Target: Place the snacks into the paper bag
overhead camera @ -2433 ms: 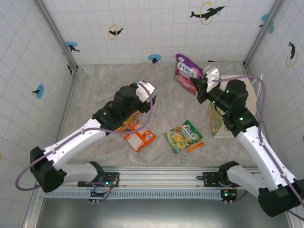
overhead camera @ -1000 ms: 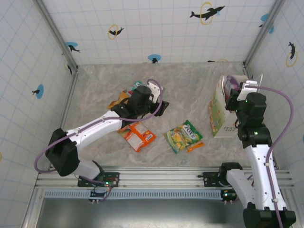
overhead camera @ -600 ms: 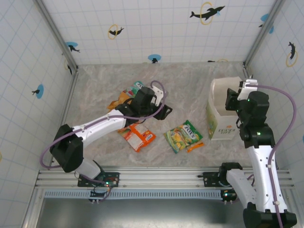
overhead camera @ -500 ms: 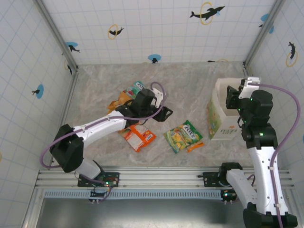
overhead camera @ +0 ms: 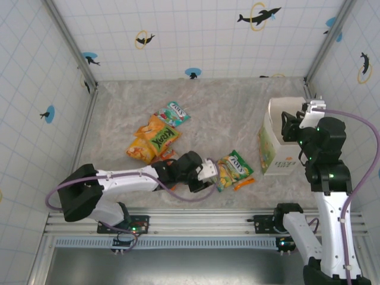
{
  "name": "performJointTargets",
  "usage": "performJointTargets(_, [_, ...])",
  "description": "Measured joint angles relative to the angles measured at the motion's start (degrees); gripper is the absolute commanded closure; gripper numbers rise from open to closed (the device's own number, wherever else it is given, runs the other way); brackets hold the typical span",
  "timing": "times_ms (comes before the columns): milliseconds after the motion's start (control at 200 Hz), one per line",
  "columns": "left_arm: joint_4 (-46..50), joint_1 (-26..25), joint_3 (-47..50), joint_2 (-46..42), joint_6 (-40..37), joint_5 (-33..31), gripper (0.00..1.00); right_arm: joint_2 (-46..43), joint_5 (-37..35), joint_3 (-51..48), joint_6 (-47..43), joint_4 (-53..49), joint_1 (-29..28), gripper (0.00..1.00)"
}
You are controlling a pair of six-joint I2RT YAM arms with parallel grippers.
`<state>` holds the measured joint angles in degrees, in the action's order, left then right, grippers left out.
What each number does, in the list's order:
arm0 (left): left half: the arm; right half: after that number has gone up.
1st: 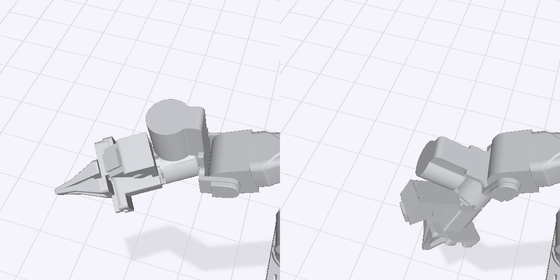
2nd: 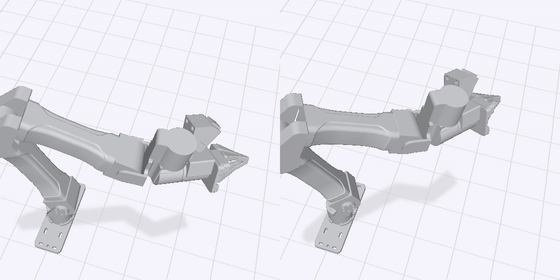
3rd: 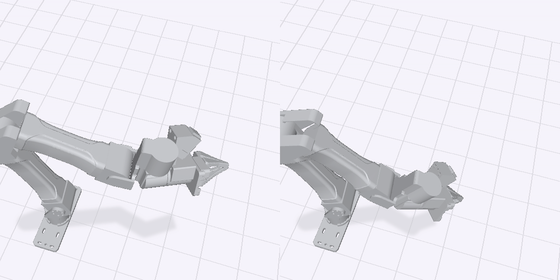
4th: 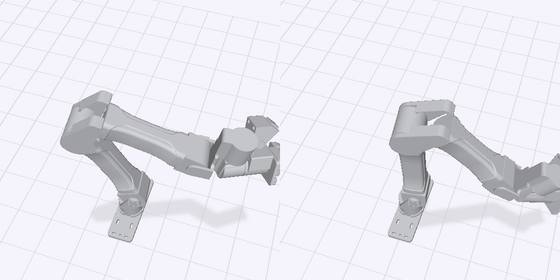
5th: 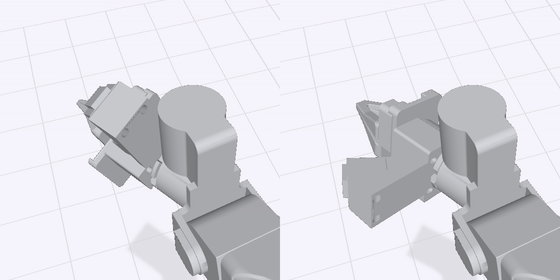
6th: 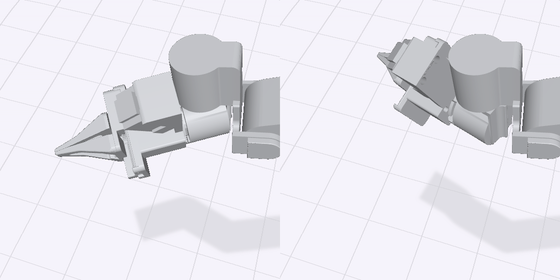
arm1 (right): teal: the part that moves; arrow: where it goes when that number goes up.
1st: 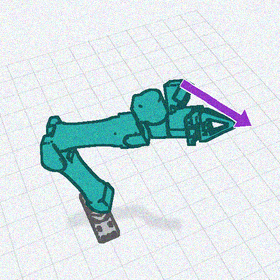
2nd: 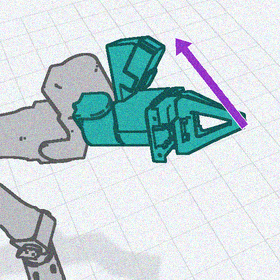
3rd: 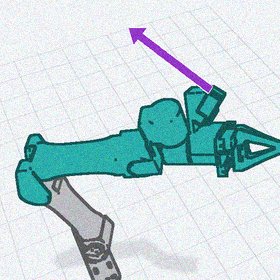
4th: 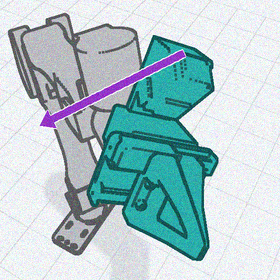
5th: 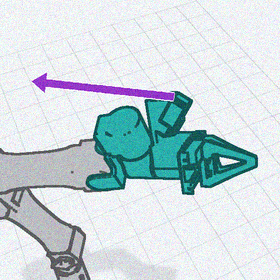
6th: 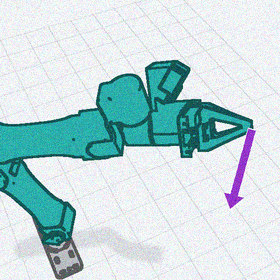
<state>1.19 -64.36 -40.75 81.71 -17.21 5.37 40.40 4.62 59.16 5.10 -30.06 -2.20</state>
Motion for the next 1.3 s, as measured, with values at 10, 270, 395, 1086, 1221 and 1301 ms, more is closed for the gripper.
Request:
performJointTargets(10, [-0.20, -0.26, 0.35, -0.02, -0.85, -0.13, 0.36, -0.07, -0.02, 0.00, 0.00, 0.00, 0.02, 0.50])
performJointTargets(270, [-8.48, -3.21, 6.71, -0.35, -14.10, -5.11, 0.36, -1.16, 0.87, -0.24, 0.17, 0.04, 0.02, 0.49])
performJointTargets(395, [-14.08, -4.81, 8.83, 0.09, -17.22, -6.69, 0.35, -1.86, 1.46, -0.44, 0.66, 0.79, 0.02, 0.49])
performJointTargets(1086, [-32.39, -6.86, 10.95, 12.20, -24.41, -8.61, 0.35, -3.19, 2.08, -0.46, 1.36, 1.99, 0.00, 0.49])
performJointTargets(1221, [-35.74, -6.86, 10.64, 14.25, -25.22, -8.70, 0.35, -3.21, 2.08, -0.46, 1.46, 2.05, 0.02, 0.50])
performJointTargets(1301, [-38.23, -6.86, 10.23, 15.87, -25.79, -9.05, 0.36, -3.26, 2.08, -0.46, 1.49, 2.19, 0.02, 0.50])
